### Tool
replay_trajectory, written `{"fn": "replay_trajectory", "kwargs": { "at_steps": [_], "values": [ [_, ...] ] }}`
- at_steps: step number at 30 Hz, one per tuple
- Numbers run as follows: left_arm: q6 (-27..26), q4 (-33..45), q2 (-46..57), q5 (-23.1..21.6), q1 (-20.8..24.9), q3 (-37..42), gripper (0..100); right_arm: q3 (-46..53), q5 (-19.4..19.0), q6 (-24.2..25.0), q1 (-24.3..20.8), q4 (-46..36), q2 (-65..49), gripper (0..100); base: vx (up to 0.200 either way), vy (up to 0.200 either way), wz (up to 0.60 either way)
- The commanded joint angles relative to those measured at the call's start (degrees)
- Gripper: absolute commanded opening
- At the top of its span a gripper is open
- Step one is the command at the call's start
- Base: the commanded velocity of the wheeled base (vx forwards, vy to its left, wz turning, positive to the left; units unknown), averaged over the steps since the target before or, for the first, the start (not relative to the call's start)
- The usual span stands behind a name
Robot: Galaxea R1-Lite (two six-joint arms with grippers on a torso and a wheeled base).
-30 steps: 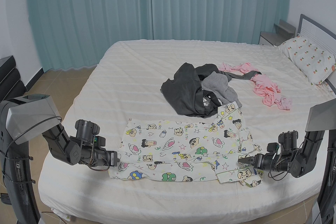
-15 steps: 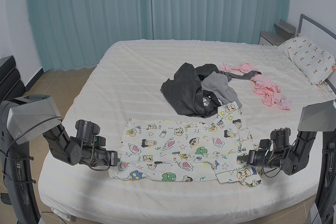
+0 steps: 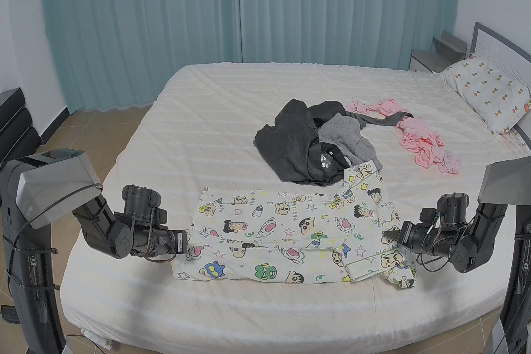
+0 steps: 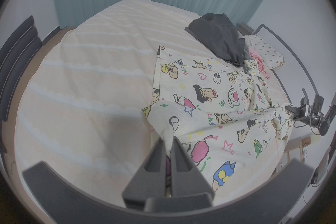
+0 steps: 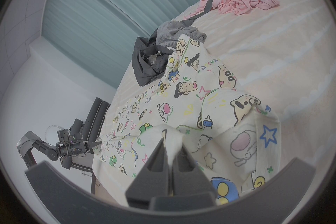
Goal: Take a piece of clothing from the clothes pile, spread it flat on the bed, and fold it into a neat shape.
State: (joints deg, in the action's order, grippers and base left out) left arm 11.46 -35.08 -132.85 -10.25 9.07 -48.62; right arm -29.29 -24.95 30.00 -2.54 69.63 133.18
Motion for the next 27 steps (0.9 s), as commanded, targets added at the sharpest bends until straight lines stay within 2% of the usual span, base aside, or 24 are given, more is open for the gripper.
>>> {"fn": "replay_trajectory", "kwargs": {
  "at_steps": [1,6,10,15,27],
  "values": [
    [0.1,0.0,-2.4,0.1,0.4,-1.7,0,0.3,0.0,0.1,0.1,0.1,0.1,0,0.000,0.000,0.00],
    [0.2,0.5,-4.1,0.2,1.5,-4.1,0,1.4,1.0,0.1,0.2,0.1,0.4,0,0.000,0.000,0.00],
    [1.1,0.5,-4.9,0.3,2.4,-5.6,0,3.5,3.3,0.1,0.3,0.1,0.1,0,0.000,0.000,0.00],
    [1.3,0.5,-5.6,2.9,2.8,-7.2,0,6.1,4.7,0.1,0.4,0.2,0.0,0,0.000,0.000,0.00],
    [1.4,0.5,-6.5,4.1,4.0,-7.6,0,8.6,7.3,0.0,0.3,0.2,1.2,0,0.000,0.000,0.00]
  ]
}}
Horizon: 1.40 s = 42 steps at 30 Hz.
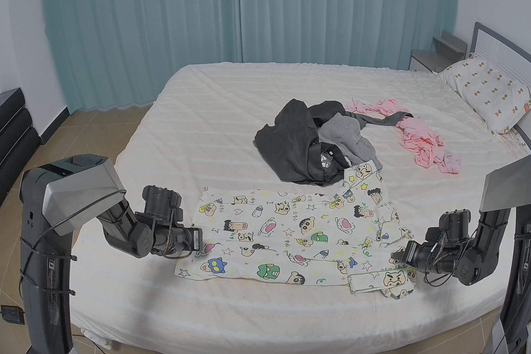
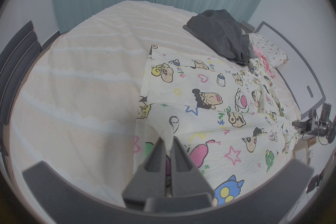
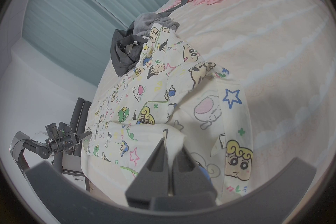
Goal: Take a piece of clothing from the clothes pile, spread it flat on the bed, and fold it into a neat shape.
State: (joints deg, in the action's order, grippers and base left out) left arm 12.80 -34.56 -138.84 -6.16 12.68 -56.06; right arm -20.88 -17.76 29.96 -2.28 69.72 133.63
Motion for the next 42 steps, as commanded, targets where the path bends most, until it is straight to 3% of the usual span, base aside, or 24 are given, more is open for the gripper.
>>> {"fn": "replay_trajectory", "kwargs": {
  "at_steps": [1,3,4,5,8,17,20,24,30,35,42],
  "values": [
    [0.0,0.0,-0.6,0.0,0.5,-0.4,0,0.0,0.1,0.1,-0.1,0.1,0.8,0,0.000,0.000,0.00],
    [0.1,0.0,-0.6,0.0,0.6,-0.5,0,-0.2,0.1,0.0,-0.1,0.1,0.9,0,0.000,0.000,0.00],
    [0.6,0.0,-0.6,0.1,0.6,-0.6,0,-0.4,0.1,0.1,-0.1,0.2,1.1,100,0.000,0.000,0.00],
    [1.2,0.0,-0.6,0.1,0.6,-0.9,100,-0.5,0.1,0.1,-0.1,0.2,1.1,100,0.000,0.000,0.00],
    [3.7,-0.2,-0.5,0.2,0.7,-1.0,100,0.5,0.1,0.1,-0.1,2.0,0.5,100,0.000,0.000,0.00],
    [4.9,-0.5,6.3,-0.8,-2.2,5.2,100,7.3,0.2,0.2,1.5,10.8,-3.3,100,0.000,0.000,0.00],
    [10.3,-0.5,13.2,-4.0,-4.2,9.6,100,9.5,0.2,0.1,1.8,14.0,-5.0,100,0.000,0.000,0.00],
    [17.3,-0.7,17.2,-5.5,-5.2,11.4,100,9.5,0.2,0.1,1.8,13.9,-5.2,100,0.000,0.000,0.00],
    [18.8,-1.6,18.6,-5.0,-5.1,12.9,100,9.5,0.2,0.2,1.8,14.0,-5.4,100,0.000,-0.100,0.00],
    [25.3,-2.5,19.9,-4.5,-4.8,12.5,100,9.5,0.2,0.2,1.8,14.0,-5.1,100,0.000,0.000,0.00],
    [25.3,-2.9,19.8,-4.5,-4.3,12.7,100,9.5,0.2,0.2,1.7,14.1,-5.2,100,0.057,0.000,0.00]
  ]
}}
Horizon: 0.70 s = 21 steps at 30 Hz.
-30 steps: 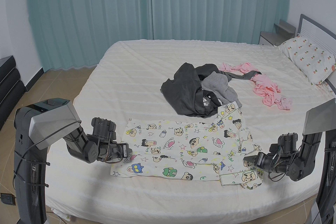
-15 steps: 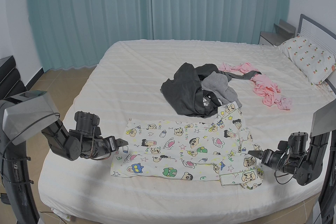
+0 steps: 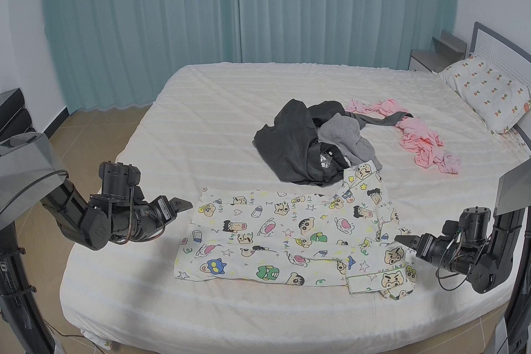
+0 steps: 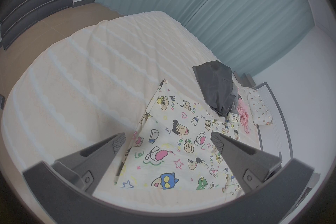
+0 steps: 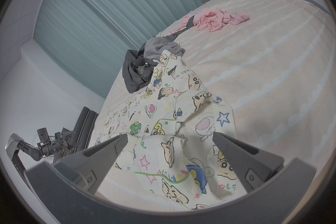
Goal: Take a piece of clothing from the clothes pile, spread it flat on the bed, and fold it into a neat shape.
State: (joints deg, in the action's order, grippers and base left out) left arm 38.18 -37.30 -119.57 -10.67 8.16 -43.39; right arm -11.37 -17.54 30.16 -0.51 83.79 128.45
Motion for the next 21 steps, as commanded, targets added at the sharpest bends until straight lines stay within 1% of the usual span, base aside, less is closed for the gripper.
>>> {"fn": "replay_trajectory", "kwargs": {
  "at_steps": [1,9,13,16,19,20,21],
  "values": [
    [0.0,-0.1,0.6,-0.1,0.2,-0.2,100,0.0,0.0,0.0,-0.1,0.1,-0.1,100,0.200,0.000,0.00],
    [-0.2,-0.1,0.0,0.0,0.3,-1.4,100,0.0,-0.1,0.0,-0.1,0.2,-0.2,100,0.200,0.000,0.00],
    [-0.4,-0.3,-0.9,0.0,1.3,-2.2,100,0.0,0.0,0.0,-0.1,0.2,-0.3,100,0.200,0.000,0.00],
    [-0.6,-0.5,-2.1,0.0,2.0,-2.6,100,-0.1,-0.1,0.0,-0.1,0.3,-0.3,100,0.000,0.000,0.00],
    [-2.3,-0.4,-4.0,0.0,2.7,-3.4,100,-0.2,0.0,0.0,-0.2,0.3,-0.3,100,0.000,0.000,0.00],
    [-4.3,-0.4,-5.9,0.3,3.0,-4.4,100,-0.2,-0.1,0.0,-0.4,0.3,-0.3,100,0.000,0.000,0.00],
    [-4.3,-0.4,-6.0,0.3,3.0,-4.5,100,-0.2,-0.1,0.0,-0.4,0.3,-0.2,100,0.000,0.000,0.00]
  ]
}}
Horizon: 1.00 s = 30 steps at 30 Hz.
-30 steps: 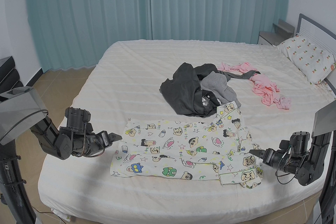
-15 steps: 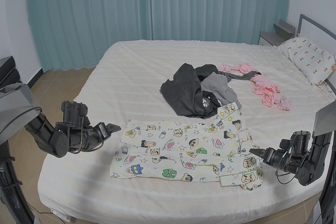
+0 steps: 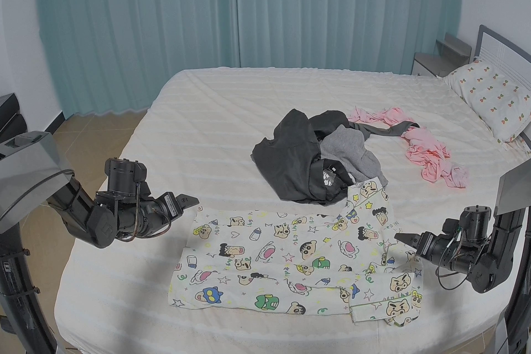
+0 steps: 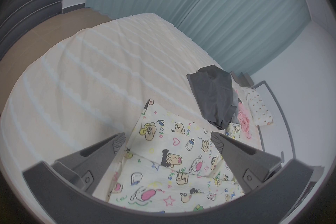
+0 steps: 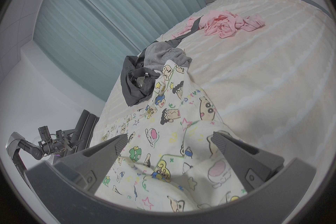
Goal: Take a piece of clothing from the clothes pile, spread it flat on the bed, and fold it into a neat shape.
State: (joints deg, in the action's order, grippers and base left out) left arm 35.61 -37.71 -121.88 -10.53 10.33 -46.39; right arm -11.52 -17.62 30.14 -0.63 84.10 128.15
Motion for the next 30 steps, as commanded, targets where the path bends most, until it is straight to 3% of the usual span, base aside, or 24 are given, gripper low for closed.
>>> {"fn": "replay_trajectory", "kwargs": {
  "at_steps": [1,8,30],
  "values": [
    [-2.9,0.0,-5.1,0.6,0.8,-2.7,100,-0.1,-0.1,0.0,-0.3,0.0,0.1,100,0.000,0.000,0.00],
    [-7.5,0.2,-15.9,6.4,2.2,-12.1,100,0.0,-0.1,0.0,-0.5,0.0,0.3,100,0.000,0.000,0.00],
    [-10.6,0.5,-23.5,5.3,4.1,-21.2,100,-0.3,-0.1,-0.2,-1.1,1.2,2.4,100,0.000,0.000,0.00]
  ]
}}
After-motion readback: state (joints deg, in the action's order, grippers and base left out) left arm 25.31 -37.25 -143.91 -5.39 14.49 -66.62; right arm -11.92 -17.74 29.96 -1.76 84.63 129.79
